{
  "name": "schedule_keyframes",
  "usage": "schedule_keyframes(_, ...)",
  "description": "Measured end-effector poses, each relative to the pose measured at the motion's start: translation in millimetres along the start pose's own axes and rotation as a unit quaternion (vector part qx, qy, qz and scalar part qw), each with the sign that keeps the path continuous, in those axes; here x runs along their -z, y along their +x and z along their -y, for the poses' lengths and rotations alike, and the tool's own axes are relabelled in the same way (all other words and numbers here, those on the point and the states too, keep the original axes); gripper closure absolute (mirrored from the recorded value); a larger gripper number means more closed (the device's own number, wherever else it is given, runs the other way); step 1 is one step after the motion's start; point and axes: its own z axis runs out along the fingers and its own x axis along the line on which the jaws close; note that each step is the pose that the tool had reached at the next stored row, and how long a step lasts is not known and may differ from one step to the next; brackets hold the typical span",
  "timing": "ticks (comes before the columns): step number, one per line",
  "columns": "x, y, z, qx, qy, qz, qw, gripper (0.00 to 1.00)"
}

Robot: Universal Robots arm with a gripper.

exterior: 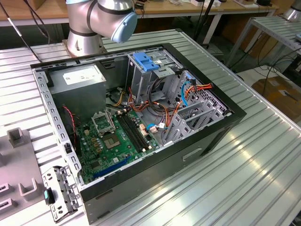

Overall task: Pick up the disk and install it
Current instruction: 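Reach for the disk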

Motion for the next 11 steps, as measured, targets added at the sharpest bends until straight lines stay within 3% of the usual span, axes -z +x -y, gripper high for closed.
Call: schedule_keyframes(11,-0.7,23.2,1.4,0.0,0.0,0.0,1.0,0.89)
